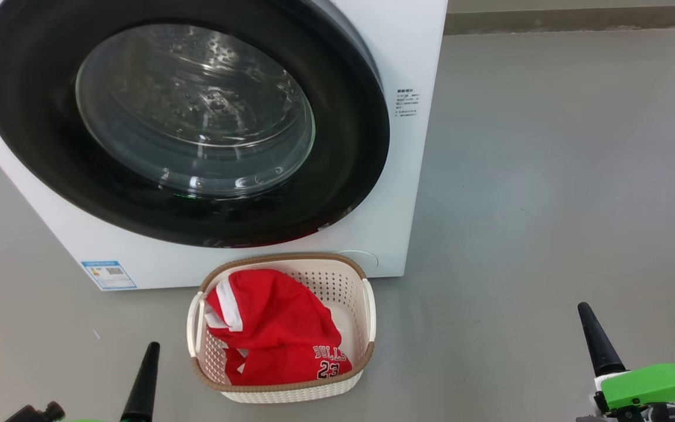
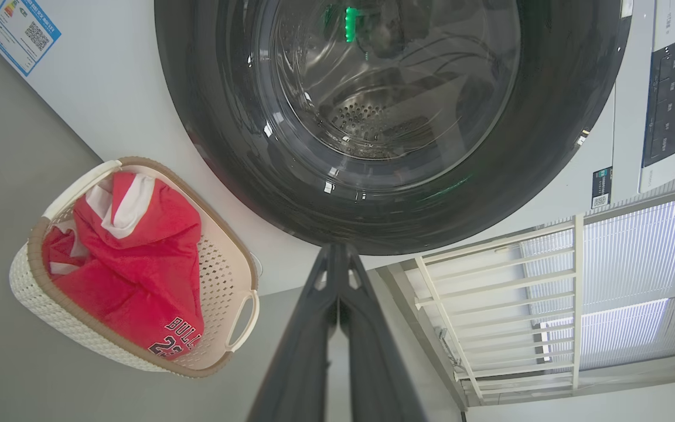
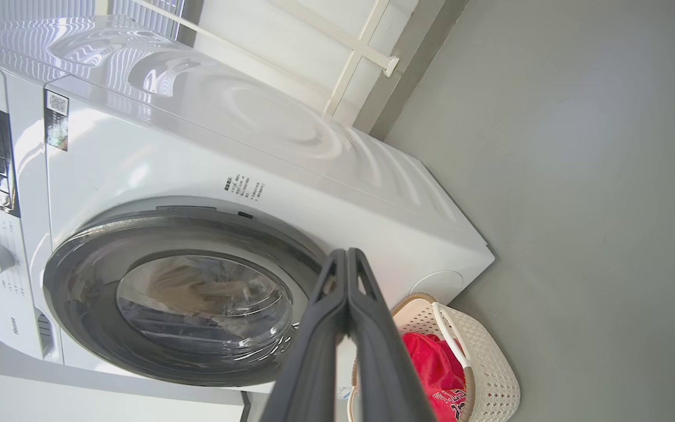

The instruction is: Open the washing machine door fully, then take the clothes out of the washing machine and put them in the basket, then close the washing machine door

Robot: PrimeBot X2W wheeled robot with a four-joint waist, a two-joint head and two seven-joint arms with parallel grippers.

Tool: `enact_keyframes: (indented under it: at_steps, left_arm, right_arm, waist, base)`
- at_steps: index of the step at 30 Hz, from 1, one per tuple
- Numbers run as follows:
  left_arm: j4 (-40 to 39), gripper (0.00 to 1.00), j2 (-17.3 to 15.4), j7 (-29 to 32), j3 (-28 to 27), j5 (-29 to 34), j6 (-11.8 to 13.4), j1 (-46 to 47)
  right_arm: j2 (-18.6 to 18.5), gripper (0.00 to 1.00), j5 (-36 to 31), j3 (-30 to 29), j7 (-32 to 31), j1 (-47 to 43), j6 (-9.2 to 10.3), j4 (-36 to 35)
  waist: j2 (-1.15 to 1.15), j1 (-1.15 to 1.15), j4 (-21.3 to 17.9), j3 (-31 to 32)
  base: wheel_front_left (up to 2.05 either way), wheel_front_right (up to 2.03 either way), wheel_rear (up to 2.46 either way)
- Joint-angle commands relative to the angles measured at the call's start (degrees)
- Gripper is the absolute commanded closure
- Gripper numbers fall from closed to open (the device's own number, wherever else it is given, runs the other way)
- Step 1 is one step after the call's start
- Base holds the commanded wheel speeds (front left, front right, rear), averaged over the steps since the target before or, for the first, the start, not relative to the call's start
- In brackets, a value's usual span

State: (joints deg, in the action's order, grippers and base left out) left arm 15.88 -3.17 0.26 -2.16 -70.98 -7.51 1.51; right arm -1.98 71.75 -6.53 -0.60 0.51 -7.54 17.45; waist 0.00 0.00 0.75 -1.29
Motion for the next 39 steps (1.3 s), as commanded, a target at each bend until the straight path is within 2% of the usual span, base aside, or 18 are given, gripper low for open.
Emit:
enact_keyframes:
  at_steps: [1, 34, 39]
  left_arm:
    - [-1.6, 1.0, -0.6, 0.5, -1.9, -2.1, 0.0, 2.5]
    - [-1.9, 1.0, -0.1, 5.8, -3.9, -21.6, 0.0, 4.6]
    - [-1.9, 1.0, -0.1, 5.9, -3.9, -21.6, 0.0, 4.6]
  right_arm:
    - [-0.8, 1.0, 2.0, 0.6, -0.5, 2.6, 0.0, -1.8]
    - [-0.9, 1.0, 20.4, 0.0, -5.9, 5.7, 0.05, -3.4]
    - [-0.9, 1.0, 20.4, 0.0, -5.9, 5.7, 0.05, -3.4]
  waist:
    - [0.0, 0.0, 0.0, 0.1]
    - [0.0, 0.0, -0.8, 1.1]
    - [0.0, 0.0, -0.8, 1.1]
  base:
    - [0.0, 0.0, 0.0]
    - [0.0, 0.0, 0.0]
    - [0.0, 0.0, 0.0]
